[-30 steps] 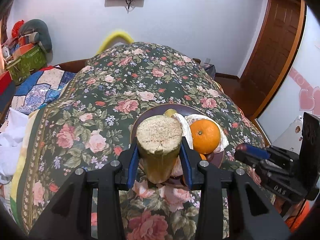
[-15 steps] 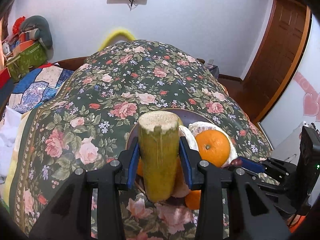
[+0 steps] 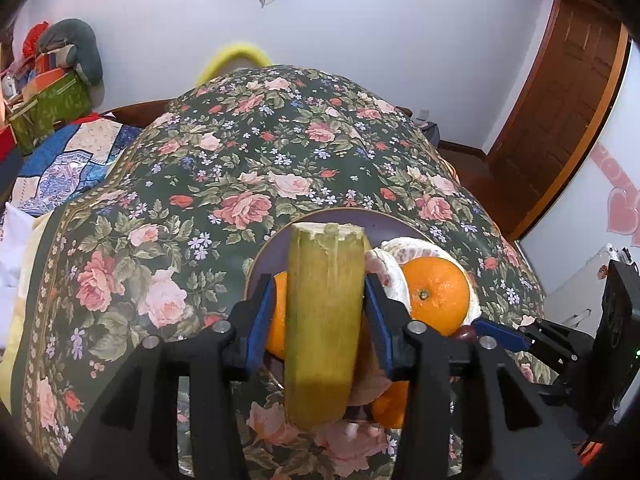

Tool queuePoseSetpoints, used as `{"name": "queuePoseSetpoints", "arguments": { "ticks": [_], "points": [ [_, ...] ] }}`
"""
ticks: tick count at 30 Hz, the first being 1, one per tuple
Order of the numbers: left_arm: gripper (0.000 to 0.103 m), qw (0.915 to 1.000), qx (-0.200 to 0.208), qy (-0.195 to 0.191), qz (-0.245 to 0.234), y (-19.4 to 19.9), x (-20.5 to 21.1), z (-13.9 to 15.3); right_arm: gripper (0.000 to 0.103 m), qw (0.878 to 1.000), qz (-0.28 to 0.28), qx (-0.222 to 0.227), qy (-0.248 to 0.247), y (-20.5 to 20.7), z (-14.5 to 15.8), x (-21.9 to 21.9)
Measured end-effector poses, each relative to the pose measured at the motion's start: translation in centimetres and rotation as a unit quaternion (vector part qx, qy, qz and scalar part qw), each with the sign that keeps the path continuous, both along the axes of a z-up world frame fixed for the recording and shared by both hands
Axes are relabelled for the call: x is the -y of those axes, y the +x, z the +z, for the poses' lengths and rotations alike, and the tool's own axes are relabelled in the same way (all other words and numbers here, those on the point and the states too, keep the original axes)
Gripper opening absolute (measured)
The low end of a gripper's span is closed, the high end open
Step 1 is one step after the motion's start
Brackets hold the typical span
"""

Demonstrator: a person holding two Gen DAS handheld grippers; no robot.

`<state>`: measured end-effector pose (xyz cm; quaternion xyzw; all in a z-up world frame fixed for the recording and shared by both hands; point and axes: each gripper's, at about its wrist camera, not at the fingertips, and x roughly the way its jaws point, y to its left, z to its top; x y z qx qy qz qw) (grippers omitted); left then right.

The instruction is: Organize fruits

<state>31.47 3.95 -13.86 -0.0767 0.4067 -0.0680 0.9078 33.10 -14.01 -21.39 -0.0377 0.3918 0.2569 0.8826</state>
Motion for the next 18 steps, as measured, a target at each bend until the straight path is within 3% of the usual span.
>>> {"name": "queuePoseSetpoints", "arguments": {
  "ticks": [4, 12, 18],
  "points": [
    [0.051, 1.0000, 0.004, -0.005, 0.003, -0.5, -0.4, 0.3, 0.044, 1.000, -0.006, 0.010, -0.008, -0.3, 0.1, 0.0],
    [0.054, 0.9999, 0.017, -0.002, 0.003, -2.0, -0.4, 1.6, 0.044, 1.000, -0.014, 0.021, -0.001, -1.0, 1.5, 0.6],
    [0.054, 0.9986, 0.052, -0.005, 0.009, -4.9, -0.7, 4.7, 0.044, 0.998, -0.026, 0.058, 0.015, -2.7, 4.8, 1.3]
  ]
}}
